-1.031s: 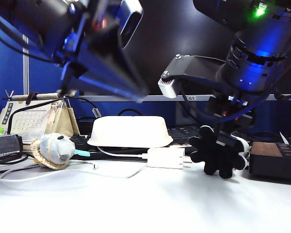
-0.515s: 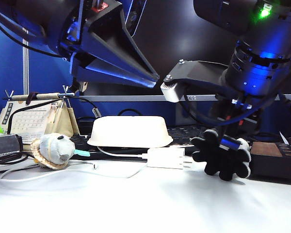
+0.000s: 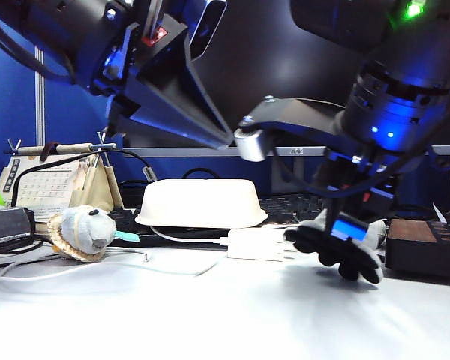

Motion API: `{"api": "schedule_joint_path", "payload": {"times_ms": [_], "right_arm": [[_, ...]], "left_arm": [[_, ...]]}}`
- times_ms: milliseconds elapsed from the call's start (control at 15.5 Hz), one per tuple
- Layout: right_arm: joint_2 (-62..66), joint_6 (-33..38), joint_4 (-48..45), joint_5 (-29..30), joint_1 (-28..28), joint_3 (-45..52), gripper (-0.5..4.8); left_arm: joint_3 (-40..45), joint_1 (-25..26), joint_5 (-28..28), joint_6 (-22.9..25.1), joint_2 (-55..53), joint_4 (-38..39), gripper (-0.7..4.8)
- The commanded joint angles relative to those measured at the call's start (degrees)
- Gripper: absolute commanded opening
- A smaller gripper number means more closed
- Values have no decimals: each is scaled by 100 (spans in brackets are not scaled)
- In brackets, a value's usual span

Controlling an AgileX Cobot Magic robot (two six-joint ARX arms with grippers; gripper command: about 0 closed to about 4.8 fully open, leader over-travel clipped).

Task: Place the tilting octopus upright.

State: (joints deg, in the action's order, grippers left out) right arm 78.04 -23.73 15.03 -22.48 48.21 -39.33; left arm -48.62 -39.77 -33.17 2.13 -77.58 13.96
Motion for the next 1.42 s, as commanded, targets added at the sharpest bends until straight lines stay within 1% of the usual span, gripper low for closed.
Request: {"api": "schedule_joint_path", "payload": {"times_ms": [64, 386, 644, 837, 966, 1031, 1159, 1224, 1417], "right_arm": [[-22, 20, -26, 13, 109, -9, -3], [-20, 170, 140, 17, 107, -9, -3], [-20, 170, 98, 13, 105, -11, -3], [-20, 168, 153, -122, 96, -9, -3], [-20, 168, 208, -232, 96, -9, -3], [-20, 168, 216, -229, 96, -9, -3], [-20, 170, 256, -225, 98, -9, -3], [-20, 170, 273, -223, 98, -9, -3], [-20, 278, 273, -177, 107, -11, -3]], "left_arm": [[-26, 0, -22, 90, 11, -345, 47], [-24, 0, -70, 85, 11, -238, 47], [-22, 0, -70, 87, 11, 101, 47], [-22, 0, -13, 92, 11, 282, 46], [-24, 4, 138, 118, 26, 358, 46], [-24, 4, 168, 210, 48, 448, 46], [-24, 4, 254, 264, 256, 702, 46], [-24, 4, 251, 345, 450, 750, 46], [-24, 2, 229, 341, 896, 835, 46]]}}
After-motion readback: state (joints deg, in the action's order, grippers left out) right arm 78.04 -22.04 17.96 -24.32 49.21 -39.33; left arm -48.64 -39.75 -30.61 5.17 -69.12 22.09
